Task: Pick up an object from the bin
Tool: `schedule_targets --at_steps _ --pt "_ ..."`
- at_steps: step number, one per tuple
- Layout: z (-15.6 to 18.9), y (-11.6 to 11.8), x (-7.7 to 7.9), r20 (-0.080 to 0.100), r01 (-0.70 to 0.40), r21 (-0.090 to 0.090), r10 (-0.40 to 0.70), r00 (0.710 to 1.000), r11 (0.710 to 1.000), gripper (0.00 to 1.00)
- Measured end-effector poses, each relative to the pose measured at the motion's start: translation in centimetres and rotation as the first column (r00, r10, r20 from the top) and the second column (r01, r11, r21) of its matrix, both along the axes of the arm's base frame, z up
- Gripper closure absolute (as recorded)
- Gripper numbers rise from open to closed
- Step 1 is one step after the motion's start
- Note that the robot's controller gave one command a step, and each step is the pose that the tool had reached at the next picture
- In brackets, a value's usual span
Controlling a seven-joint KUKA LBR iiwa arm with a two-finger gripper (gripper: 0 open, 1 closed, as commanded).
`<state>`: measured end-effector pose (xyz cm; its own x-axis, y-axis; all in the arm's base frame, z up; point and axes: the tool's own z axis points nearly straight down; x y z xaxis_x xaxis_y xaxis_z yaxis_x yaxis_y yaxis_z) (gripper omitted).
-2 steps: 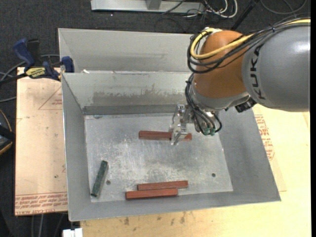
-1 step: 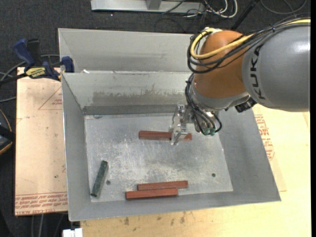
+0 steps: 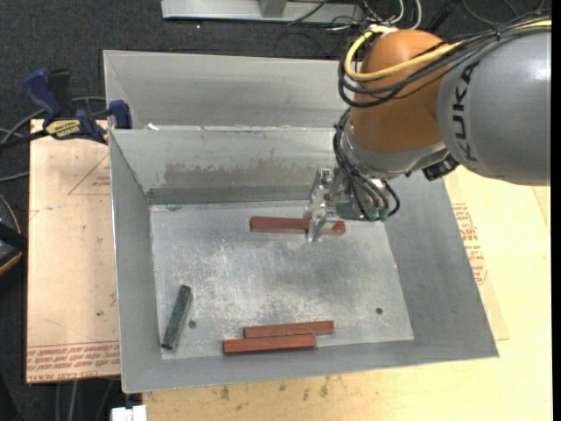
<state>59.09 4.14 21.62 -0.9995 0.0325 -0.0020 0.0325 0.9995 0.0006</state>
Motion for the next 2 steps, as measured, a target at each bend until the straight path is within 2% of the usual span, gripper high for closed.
schedule_targets --at_steps 1,2 --pt "0.6 -0.2 0.3 0.004 0.0 0.001 0.0 1.0 1.0 0.0" --pt "1.5 -0.9 -0.9 0.0 0.005 0.0 -0.005 1.0 1.0 1.0"
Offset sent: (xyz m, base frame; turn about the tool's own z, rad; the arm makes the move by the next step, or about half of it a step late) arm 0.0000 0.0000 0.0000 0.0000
